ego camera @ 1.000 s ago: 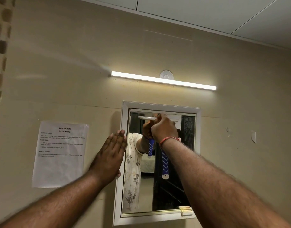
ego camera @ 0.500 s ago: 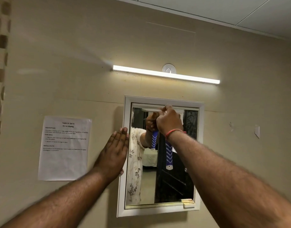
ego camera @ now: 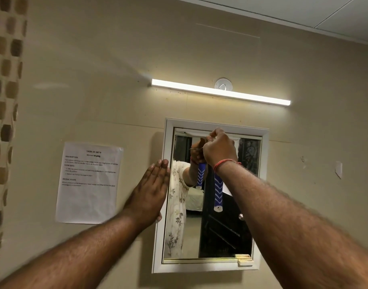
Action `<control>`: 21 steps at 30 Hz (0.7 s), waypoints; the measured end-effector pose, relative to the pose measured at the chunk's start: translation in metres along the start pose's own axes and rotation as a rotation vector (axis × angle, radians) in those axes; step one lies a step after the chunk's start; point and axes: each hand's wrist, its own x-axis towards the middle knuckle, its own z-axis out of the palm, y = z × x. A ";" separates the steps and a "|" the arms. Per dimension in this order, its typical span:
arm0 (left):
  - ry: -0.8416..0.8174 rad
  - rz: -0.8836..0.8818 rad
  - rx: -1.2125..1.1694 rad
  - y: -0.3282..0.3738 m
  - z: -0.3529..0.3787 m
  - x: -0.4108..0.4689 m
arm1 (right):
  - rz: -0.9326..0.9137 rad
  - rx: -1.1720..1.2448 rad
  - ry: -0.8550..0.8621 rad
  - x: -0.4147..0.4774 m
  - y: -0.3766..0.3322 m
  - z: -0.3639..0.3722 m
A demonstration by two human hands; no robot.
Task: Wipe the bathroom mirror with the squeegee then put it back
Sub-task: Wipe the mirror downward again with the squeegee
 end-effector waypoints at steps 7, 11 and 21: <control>0.035 0.017 -0.001 -0.001 0.012 -0.009 | 0.075 0.022 -0.059 -0.035 0.003 0.002; 0.037 0.006 -0.023 0.009 0.019 -0.025 | 0.142 0.067 -0.141 -0.083 0.034 0.009; -0.097 -0.021 -0.111 0.056 0.065 -0.090 | 0.369 -0.120 -0.307 -0.219 0.133 0.055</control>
